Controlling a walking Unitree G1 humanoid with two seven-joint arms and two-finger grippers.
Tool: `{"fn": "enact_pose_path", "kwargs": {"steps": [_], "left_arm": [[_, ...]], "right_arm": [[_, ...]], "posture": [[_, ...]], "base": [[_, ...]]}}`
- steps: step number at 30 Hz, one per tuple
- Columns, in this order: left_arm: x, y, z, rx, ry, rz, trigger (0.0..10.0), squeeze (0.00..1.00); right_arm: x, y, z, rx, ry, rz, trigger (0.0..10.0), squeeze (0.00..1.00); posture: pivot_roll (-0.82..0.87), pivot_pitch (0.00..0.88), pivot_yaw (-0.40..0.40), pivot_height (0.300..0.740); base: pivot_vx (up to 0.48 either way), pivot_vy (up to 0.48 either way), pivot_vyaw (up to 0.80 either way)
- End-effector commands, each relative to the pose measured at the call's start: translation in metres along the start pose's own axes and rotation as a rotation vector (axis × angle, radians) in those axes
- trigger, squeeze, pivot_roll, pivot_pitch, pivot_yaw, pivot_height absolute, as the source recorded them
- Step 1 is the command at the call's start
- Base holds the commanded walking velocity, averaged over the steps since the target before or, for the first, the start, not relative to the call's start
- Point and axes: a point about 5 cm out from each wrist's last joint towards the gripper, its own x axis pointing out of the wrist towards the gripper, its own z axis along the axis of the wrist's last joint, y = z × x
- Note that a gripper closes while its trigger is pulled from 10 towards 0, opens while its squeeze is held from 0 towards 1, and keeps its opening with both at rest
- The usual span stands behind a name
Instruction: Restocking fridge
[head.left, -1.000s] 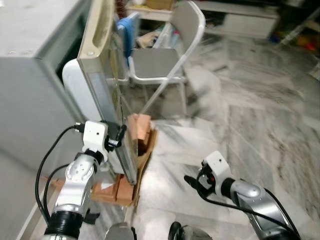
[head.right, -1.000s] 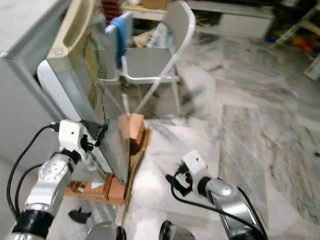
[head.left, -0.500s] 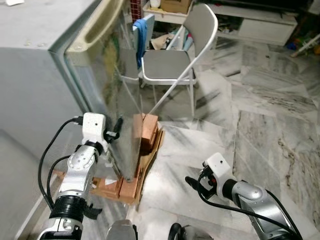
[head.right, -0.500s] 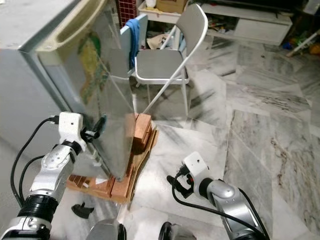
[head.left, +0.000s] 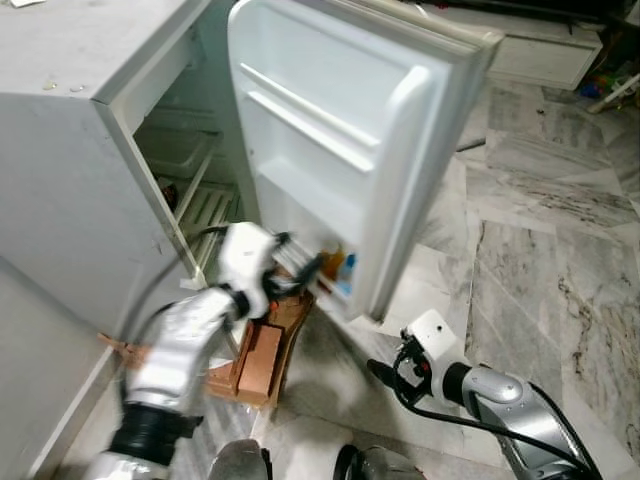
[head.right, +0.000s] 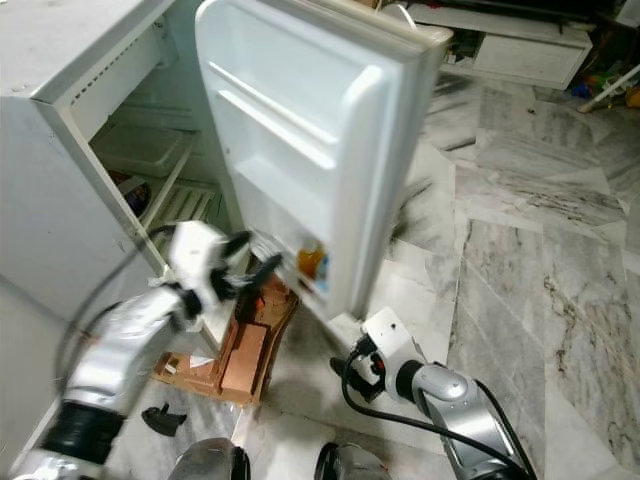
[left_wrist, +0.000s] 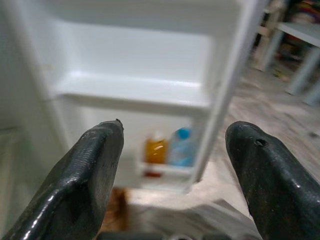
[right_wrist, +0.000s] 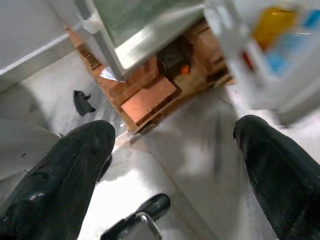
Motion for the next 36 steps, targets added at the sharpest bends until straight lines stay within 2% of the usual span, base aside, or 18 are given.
{"fn": "enact_pose_path", "kwargs": {"steps": [1,3,4,9,10,11,13,14,15,18,20,25,29,32,36], "left_arm": [[-0.006,0.006,0.0,0.029,-0.013,0.054,10.0,0.0],[-0.011,0.01,-0.002,0.036,-0.009,0.085,10.0,0.0],[-0.016,0.013,-0.005,0.03,-0.003,0.116,10.0,0.0],[-0.029,0.017,-0.011,0.068,0.021,0.175,10.0,0.0],[-0.035,0.019,-0.012,0.083,0.026,0.204,10.0,0.0],[-0.043,0.021,-0.013,0.095,0.028,0.243,10.0,0.0],[-0.048,0.022,-0.012,0.112,0.03,0.263,10.0,0.0],[-0.056,0.023,-0.013,0.107,0.027,0.296,10.0,0.0],[-0.056,0.023,-0.013,0.107,0.027,0.296,10.0,0.0],[-0.067,0.027,-0.017,0.114,0.036,0.358,10.0,0.0],[-0.069,0.027,-0.02,0.116,0.041,0.373,10.0,0.0],[-0.061,0.025,-0.023,0.126,0.038,0.389,10.0,0.0],[-0.056,0.028,-0.021,0.113,0.017,0.423,10.0,0.0],[-0.053,0.026,-0.027,0.103,0.027,0.422,10.0,0.0],[-0.051,0.025,-0.029,0.101,0.026,0.421,10.0,0.0]], "right_arm": [[-0.001,-0.003,0.007,-0.036,-0.039,-0.015,10.0,0.0],[-0.002,-0.004,0.008,-0.046,-0.065,-0.039,10.0,0.0],[-0.003,-0.006,0.011,-0.056,-0.113,-0.079,10.0,0.0],[-0.005,-0.009,0.012,-0.02,-0.184,-0.149,10.0,0.0],[-0.007,-0.01,0.014,-0.023,-0.208,-0.163,10.0,0.0],[0.0,-0.013,0.021,-0.035,-0.223,-0.181,10.0,0.0],[0.013,-0.017,0.032,-0.044,-0.229,-0.195,10.0,0.0],[0.018,-0.018,0.045,-0.064,-0.251,-0.212,10.0,0.0],[0.018,-0.018,0.045,-0.064,-0.251,-0.212,10.0,0.0],[0.023,-0.012,0.065,-0.062,-0.307,-0.212,10.0,0.0],[0.026,-0.008,0.072,-0.061,-0.336,-0.211,10.0,0.0],[0.032,-0.002,0.08,-0.085,-0.386,-0.216,10.0,0.0],[0.028,-0.006,0.081,-0.048,-0.427,-0.278,10.0,0.0],[0.023,-0.015,0.079,-0.012,-0.445,-0.36,10.0,0.0],[0.021,-0.018,0.079,-0.012,-0.454,-0.387,10.0,0.0]], "posture": [[0.12,0.066,-0.009,0.74],[0.12,0.068,-0.009,0.74],[0.11,0.072,-0.009,0.74],[0.12,0.082,-0.012,0.74],[0.13,0.088,-0.011,0.74],[0.13,0.093,-0.01,0.74],[0.13,0.097,-0.01,0.74],[0.13,0.099,-0.008,0.74],[0.13,0.099,-0.008,0.74],[0.14,0.106,-0.012,0.74],[0.14,0.102,-0.018,0.74],[0.14,0.085,-0.024,0.74],[0.12,0.07,-0.016,0.74],[0.1,0.062,-0.007,0.74],[0.09,0.058,-0.007,0.74]], "base": [[0.0,-0.446,0.0],[0.0,-0.433,0.0],[0.0,-0.424,0.0],[0.0,-0.419,0.0],[0.262,-0.398,0.0],[0.292,-0.379,0.0],[0.292,-0.379,-0.32],[0.319,-0.356,-0.8],[0.319,-0.356,-0.8],[0.365,-0.305,-0.8],[0.381,-0.285,-0.8],[0.41,-0.196,-0.8],[0.416,0.0,-0.8],[0.421,0.0,-0.8],[0.438,0.0,-0.8]]}}
